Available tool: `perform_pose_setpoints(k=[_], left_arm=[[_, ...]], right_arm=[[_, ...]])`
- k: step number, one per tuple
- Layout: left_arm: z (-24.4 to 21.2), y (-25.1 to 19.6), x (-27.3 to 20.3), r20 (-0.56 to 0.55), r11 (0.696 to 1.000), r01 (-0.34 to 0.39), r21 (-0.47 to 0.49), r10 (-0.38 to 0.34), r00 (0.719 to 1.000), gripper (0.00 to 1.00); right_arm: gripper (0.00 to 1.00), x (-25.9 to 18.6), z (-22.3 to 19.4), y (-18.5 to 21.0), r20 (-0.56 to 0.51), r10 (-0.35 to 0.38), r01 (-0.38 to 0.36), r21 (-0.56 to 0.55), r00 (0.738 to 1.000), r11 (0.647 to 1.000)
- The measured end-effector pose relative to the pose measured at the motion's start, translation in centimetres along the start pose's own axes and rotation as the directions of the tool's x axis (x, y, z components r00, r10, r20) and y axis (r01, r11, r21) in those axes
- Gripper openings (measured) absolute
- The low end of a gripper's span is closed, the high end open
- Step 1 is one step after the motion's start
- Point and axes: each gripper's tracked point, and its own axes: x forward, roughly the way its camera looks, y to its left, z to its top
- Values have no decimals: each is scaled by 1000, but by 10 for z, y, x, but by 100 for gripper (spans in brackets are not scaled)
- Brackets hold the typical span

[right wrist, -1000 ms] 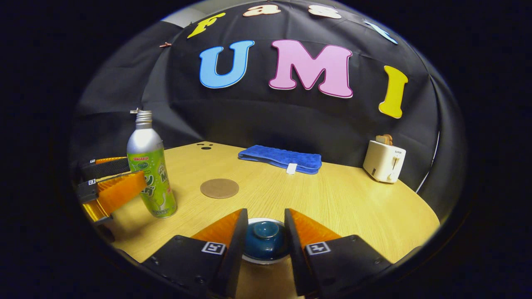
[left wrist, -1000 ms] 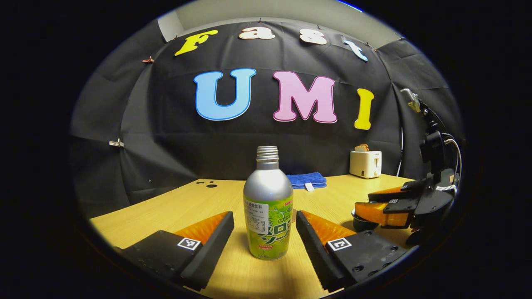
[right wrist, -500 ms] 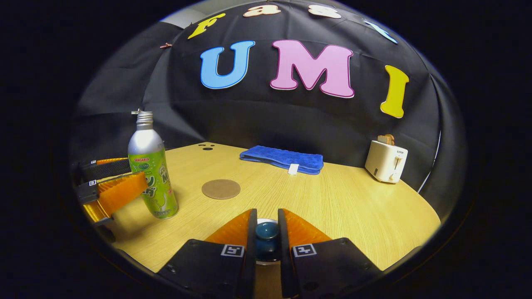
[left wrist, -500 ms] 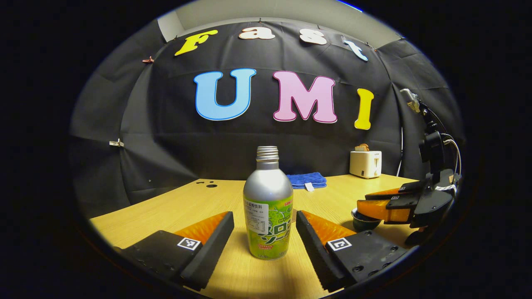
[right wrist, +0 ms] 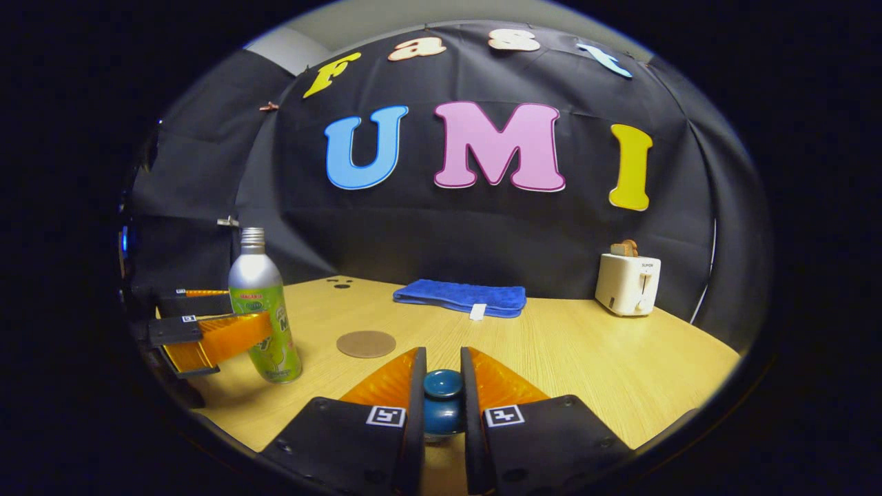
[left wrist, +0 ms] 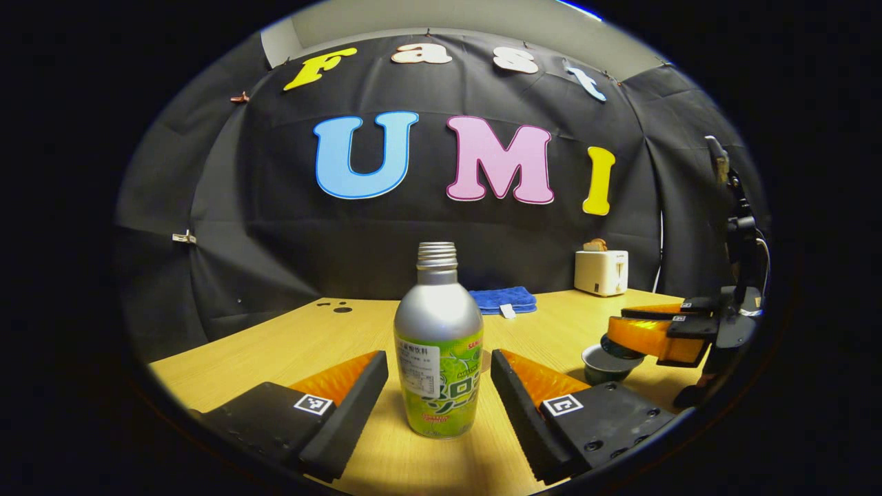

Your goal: Open the teacup lid with one hand, grasp the water bottle and pour water into the teacup with the other hand; after pouring, place the water bottle on the coaster and then close the teacup lid.

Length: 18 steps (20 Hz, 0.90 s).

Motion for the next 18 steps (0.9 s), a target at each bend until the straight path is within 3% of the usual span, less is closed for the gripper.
perform_pose_setpoints(k=[2,8,10,13,18], left_arm=[[0,1,11,0,1000,2,0,-2,1000,95],[1,5,36,-4,1000,-7,0,7,1000,95],[0,4,36,-3,1000,-10,-1,10,1000,88],[-1,4,37,-7,1000,-14,10,14,1000,81],[4,-14,45,-50,971,-11,241,24,998,79]], right_arm=[[27,-1,1,-3,10,-2,2,45,1000,999],[27,-3,5,-7,35,5,-6,33,999,999],[27,-4,5,-8,37,33,-35,33,999,999],[27,-5,4,-33,38,13,-14,34,999,999],[27,-1,4,-92,37,-69,67,37,997,997]])
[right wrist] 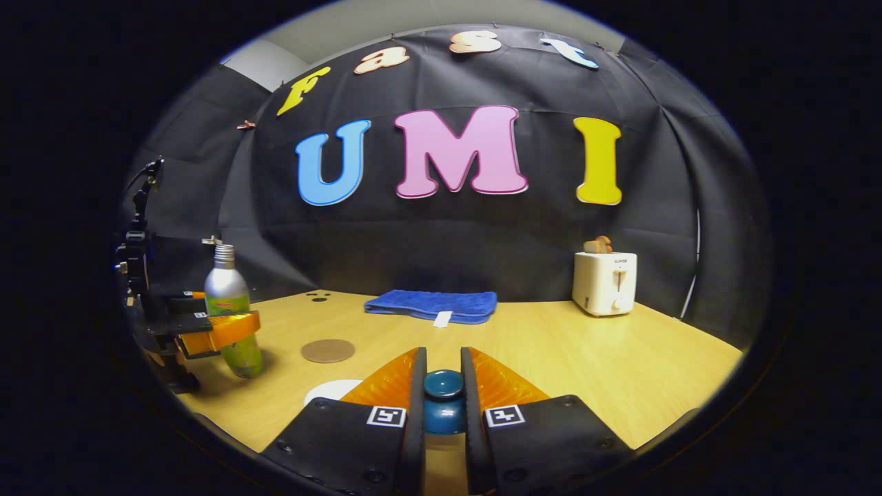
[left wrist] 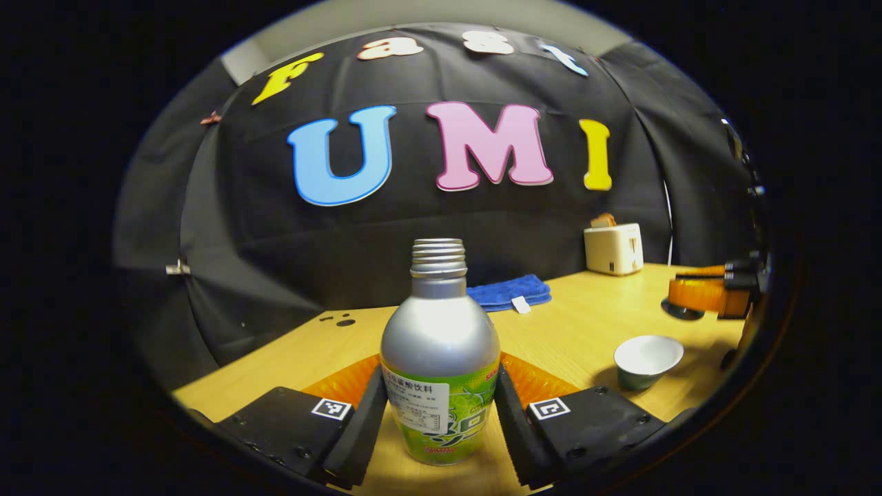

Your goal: Open the teacup lid with one hand, grasp the water bottle and pour water into the teacup with the other hand; after pouring, place the water bottle on the coaster and then close the teacup lid.

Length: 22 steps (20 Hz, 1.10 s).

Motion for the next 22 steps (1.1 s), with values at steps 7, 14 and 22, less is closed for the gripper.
perform_pose_setpoints(k=[7,14,22], left_arm=[[23,-42,6,14,810,23,586,-39,999,78],[7,-76,10,-37,468,67,881,-73,997,78],[0,-95,16,-116,144,134,981,-126,985,78]], right_arm=[[27,-2,2,-54,3,-61,61,0,998,998],[27,-12,3,-84,5,-87,87,-1,996,996],[27,-13,3,-89,7,-100,100,-3,995,995]])
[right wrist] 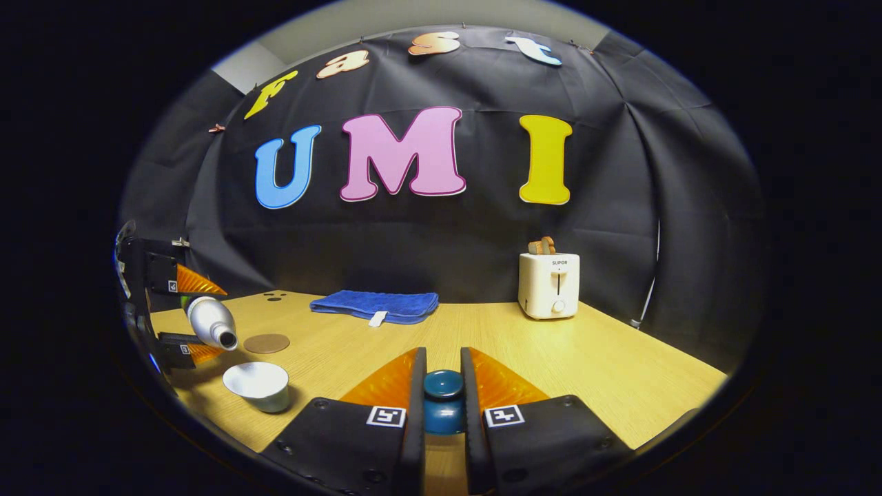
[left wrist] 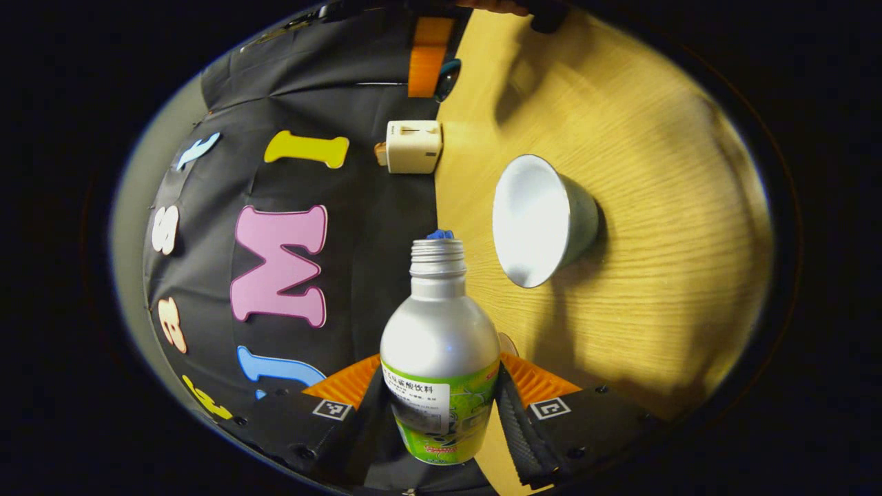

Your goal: Open the teacup lid with one hand, grasp the water bottle and pour water into the teacup with the other hand; after pouring, place the water bottle on the coaster and then close the teacup lid.

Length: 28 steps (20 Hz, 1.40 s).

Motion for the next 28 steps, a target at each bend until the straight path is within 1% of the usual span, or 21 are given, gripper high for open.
perform_pose_setpoints(k=[2,9,19,28], left_arm=[[3,-2,-1,1,998,5,70,-6,1000,78],[-3,4,0,-21,979,1,204,3,1000,78],[-5,10,-2,-48,947,12,320,3,999,78],[1,15,-3,-22,900,26,435,-18,1000,78]], right_arm=[[27,0,0,0,0,0,0,0,1000,1000],[27,0,0,0,-1,0,0,1,1000,1000],[27,0,0,0,-1,0,0,1,1000,1000],[27,0,0,0,-1,1,-1,1,1000,1000]])
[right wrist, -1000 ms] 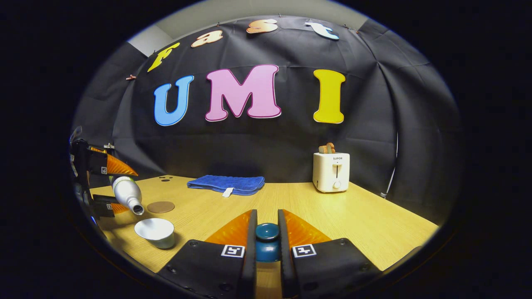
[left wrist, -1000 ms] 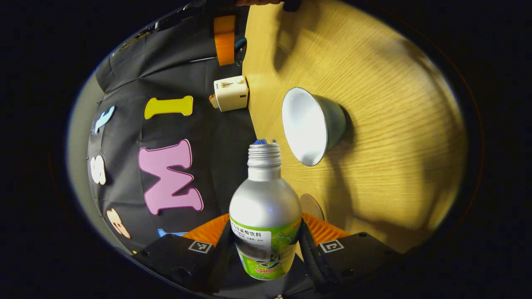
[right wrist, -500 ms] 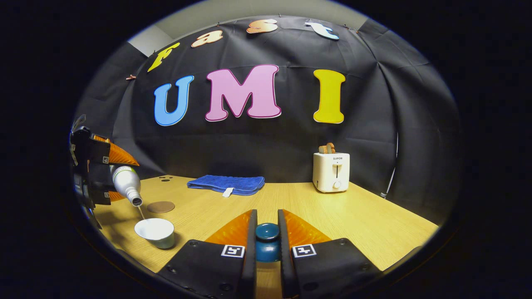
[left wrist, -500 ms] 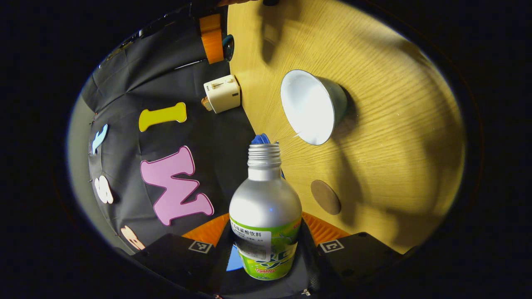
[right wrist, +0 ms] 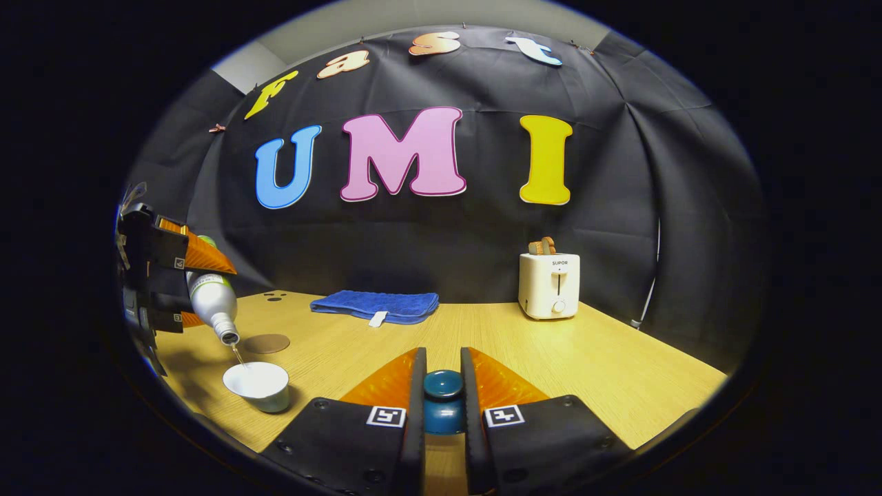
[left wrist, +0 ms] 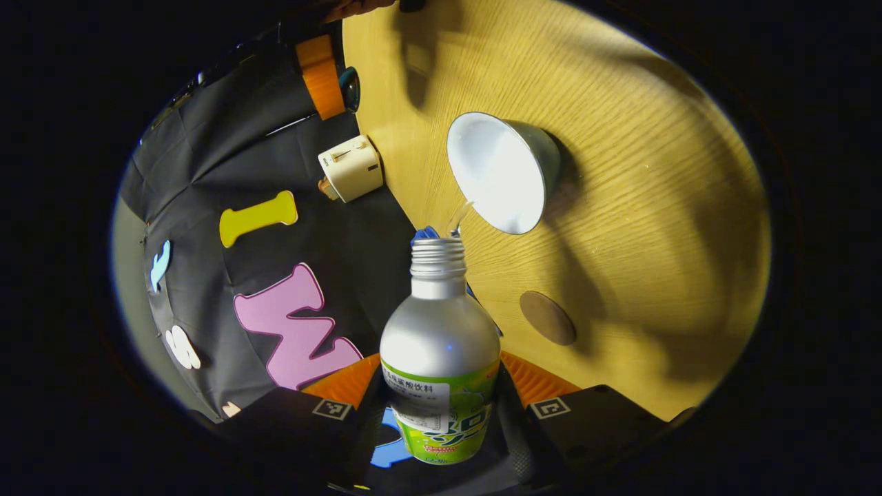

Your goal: Open the teacup lid with one hand, grasp the water bottle and pour water into the teacup with the other hand; after pouring, place the water bottle on the coaster and then close the teacup lid.

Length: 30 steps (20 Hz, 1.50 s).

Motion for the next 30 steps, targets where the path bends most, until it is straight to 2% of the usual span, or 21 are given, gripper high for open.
perform_pose_setpoints(k=[6,16,30], left_arm=[[-2,3,-1,1,996,0,92,-1,1000,78],[-1,19,-1,6,970,-26,243,26,1000,79],[1,28,-3,0,959,-37,282,38,999,79]], right_arm=[[27,0,0,1,0,6,-6,0,1000,1000],[27,0,1,1,0,6,-6,0,1000,1000],[27,0,0,1,0,6,-6,0,1000,1000]])
